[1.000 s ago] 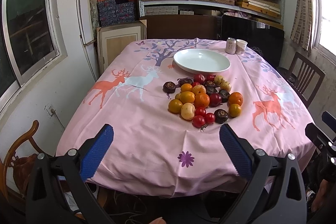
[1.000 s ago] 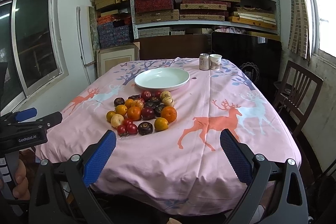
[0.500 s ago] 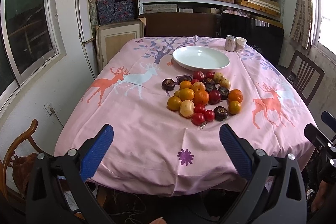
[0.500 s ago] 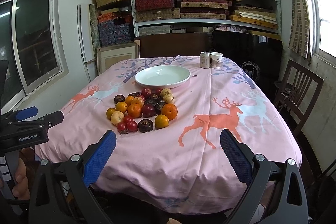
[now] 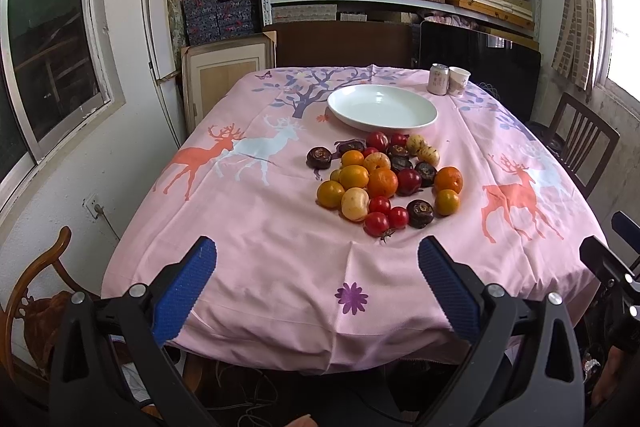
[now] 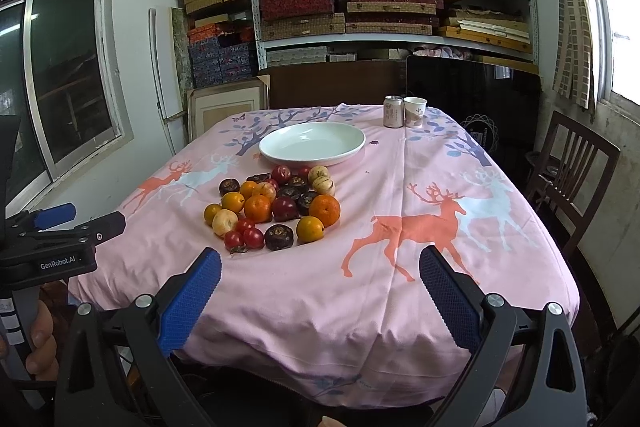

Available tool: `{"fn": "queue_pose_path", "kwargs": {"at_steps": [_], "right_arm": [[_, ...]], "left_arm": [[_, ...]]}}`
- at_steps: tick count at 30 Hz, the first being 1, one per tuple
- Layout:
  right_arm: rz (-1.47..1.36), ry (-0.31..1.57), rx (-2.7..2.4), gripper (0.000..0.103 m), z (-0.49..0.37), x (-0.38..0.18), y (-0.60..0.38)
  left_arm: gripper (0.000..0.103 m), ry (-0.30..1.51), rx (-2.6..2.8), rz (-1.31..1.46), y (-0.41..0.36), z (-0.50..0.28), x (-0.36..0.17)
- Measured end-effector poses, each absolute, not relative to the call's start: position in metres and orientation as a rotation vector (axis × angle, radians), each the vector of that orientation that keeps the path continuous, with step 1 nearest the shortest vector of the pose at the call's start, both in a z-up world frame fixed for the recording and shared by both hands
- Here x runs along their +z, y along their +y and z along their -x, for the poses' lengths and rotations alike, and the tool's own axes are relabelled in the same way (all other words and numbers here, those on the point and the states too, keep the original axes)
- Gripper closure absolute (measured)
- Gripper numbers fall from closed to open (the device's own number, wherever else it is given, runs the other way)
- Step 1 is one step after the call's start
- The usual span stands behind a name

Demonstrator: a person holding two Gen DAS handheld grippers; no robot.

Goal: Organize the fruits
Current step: 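Move left tool toward pale yellow fruit while right tool approaches yellow-orange fruit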

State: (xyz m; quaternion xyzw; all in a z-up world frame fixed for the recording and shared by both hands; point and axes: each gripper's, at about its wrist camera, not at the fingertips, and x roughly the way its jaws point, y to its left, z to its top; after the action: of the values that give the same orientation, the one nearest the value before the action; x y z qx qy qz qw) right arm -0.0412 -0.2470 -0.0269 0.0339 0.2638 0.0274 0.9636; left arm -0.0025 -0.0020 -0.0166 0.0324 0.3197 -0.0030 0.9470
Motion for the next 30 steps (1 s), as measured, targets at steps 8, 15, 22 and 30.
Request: {"fn": "queue_pose_path", "kwargs": {"at_steps": [8, 15, 22, 30], "right_arm": [[-0.073, 0.542, 0.057, 0.003, 0.04, -0.034, -0.247], [-0.086, 0.578, 0.065, 0.003, 0.026, -0.047, -0.251], [-0.114, 0.691, 0.071, 0.003, -0.014, -0.079, -0.26], [-0.099, 0.752, 0.079, 0.005, -0.056, -0.099, -0.264]], "left_arm": [[0.004, 0.666, -0.007, -0.069, -0.006, 0.003, -0.031], [0.004, 0.731, -0.021, -0.059, -0.001, -0.02, -0.047], [0.004, 0.876, -0.034, -0.1, -0.002, -0.062, -0.103], [0.004, 0.875, -0.048, -0.148, -0.02, -0.119, -0.114]]}}
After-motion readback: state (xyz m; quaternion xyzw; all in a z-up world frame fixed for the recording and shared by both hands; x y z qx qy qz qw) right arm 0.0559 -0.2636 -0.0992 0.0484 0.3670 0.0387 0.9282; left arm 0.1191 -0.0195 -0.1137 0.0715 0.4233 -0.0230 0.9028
